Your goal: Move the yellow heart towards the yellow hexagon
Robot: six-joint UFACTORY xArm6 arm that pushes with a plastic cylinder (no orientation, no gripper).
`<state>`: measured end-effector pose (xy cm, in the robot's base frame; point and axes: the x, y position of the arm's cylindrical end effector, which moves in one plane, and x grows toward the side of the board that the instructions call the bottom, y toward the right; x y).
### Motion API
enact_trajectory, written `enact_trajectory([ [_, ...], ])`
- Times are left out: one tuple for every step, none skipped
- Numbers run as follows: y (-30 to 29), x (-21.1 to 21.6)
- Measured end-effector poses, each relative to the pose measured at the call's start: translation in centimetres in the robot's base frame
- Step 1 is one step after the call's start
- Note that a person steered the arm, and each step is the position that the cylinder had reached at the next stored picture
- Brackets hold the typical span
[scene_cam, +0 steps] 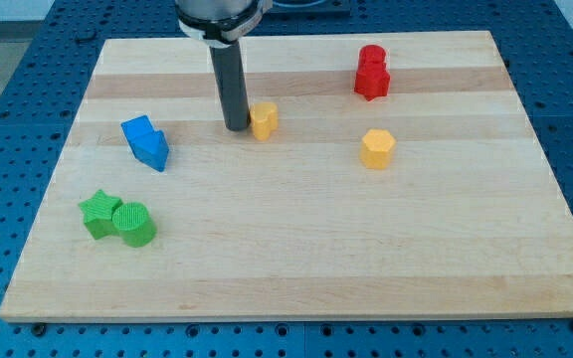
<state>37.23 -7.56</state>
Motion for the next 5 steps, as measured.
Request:
enact_trajectory([
  [2.6,0.4],
  [5.3,1.5],
  [5.3,0.0],
  [4.1,-3.3],
  [4.2,-4.8],
])
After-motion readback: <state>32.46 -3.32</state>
